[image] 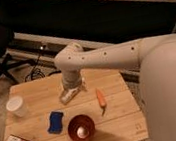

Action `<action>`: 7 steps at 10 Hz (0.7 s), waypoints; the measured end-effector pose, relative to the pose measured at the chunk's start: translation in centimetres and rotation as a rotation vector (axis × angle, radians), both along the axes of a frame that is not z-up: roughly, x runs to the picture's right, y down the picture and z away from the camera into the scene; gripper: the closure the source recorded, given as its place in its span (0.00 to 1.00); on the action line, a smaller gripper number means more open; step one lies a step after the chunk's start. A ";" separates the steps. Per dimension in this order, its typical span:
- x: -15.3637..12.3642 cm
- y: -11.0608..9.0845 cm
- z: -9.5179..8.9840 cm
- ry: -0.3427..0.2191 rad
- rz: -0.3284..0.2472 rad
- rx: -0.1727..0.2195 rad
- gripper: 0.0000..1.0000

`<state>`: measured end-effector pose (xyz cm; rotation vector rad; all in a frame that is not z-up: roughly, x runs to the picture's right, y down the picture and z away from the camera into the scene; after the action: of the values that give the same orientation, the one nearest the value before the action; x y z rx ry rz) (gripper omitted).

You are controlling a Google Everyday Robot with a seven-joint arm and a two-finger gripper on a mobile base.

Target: Push the ceramic bowl across the table

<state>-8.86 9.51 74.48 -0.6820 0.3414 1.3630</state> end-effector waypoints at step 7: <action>5.6 10.2 -7.4 0.092 -0.023 -0.119 0.89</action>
<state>-3.27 19.69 67.07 -0.7127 0.5056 1.3629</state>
